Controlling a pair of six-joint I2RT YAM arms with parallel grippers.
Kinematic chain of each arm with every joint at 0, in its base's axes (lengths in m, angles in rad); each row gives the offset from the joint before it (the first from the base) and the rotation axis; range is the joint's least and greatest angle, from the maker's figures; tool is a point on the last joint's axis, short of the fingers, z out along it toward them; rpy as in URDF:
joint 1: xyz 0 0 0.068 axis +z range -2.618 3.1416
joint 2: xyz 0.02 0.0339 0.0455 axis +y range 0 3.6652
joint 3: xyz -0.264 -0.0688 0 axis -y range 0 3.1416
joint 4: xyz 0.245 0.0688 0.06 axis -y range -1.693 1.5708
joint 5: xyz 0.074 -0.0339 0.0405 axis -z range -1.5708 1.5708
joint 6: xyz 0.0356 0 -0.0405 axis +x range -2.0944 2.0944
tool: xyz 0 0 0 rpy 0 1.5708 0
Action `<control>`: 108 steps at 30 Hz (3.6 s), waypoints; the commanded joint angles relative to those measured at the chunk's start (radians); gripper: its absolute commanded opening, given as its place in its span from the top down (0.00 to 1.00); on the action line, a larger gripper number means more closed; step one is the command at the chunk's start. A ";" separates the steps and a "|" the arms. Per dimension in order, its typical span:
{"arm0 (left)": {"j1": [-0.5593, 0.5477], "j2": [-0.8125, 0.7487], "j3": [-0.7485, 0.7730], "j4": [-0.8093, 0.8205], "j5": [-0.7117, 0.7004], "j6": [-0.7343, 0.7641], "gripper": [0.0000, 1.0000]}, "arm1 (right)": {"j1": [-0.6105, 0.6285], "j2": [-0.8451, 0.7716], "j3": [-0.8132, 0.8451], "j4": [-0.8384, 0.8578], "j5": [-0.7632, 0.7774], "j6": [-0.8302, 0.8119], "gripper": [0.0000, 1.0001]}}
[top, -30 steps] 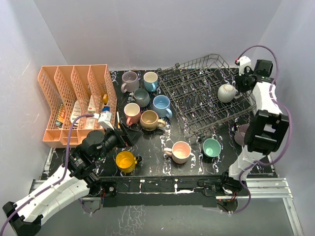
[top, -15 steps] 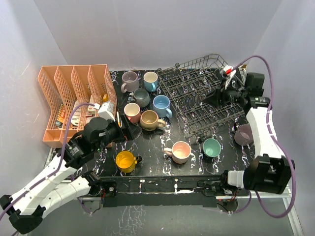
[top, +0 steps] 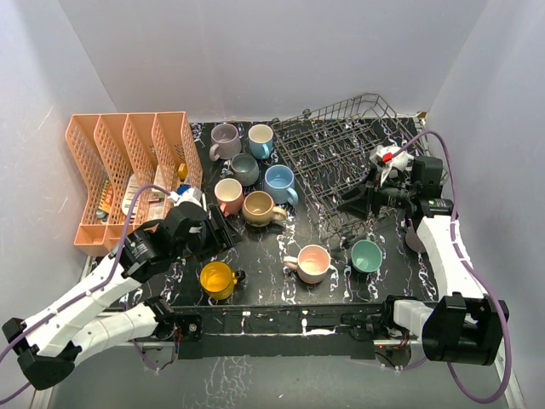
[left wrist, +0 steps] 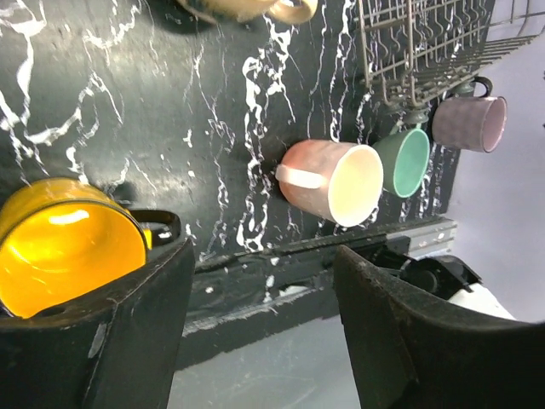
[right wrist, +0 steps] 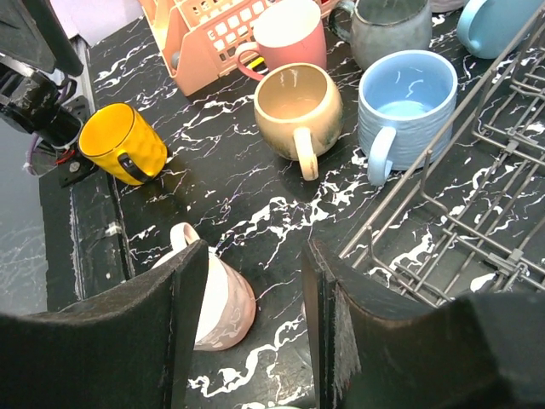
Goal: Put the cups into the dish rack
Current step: Pick up the cup at the center of the board, then turn the cup upside down in the dish rack.
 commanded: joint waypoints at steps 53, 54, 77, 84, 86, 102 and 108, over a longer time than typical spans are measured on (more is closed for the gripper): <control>-0.094 0.656 0.045 -0.318 -0.369 -0.780 0.85 | -0.015 -0.121 -0.138 0.122 0.025 -0.035 0.49; -0.094 0.661 0.050 -0.314 -0.369 -0.767 0.88 | -0.016 -0.118 -0.139 0.122 0.023 -0.034 0.49; -0.100 0.080 -0.212 0.389 -0.197 -0.168 1.00 | -0.021 -0.087 -0.138 0.008 -0.191 -0.189 0.14; -0.102 -0.040 -0.382 0.903 -0.023 0.046 1.00 | -0.009 -0.070 -0.044 -0.276 -0.173 -0.380 0.01; -0.101 -0.030 -0.394 1.025 0.019 0.084 1.00 | 0.001 -0.058 -0.002 -0.360 -0.146 -0.407 0.00; -0.100 0.198 -0.316 1.809 0.157 0.375 1.00 | 0.040 -0.021 0.215 -0.488 -0.190 -0.124 0.02; -0.100 0.322 -0.254 2.065 0.130 0.415 1.00 | 0.045 -0.063 0.148 -0.155 -0.208 0.297 0.03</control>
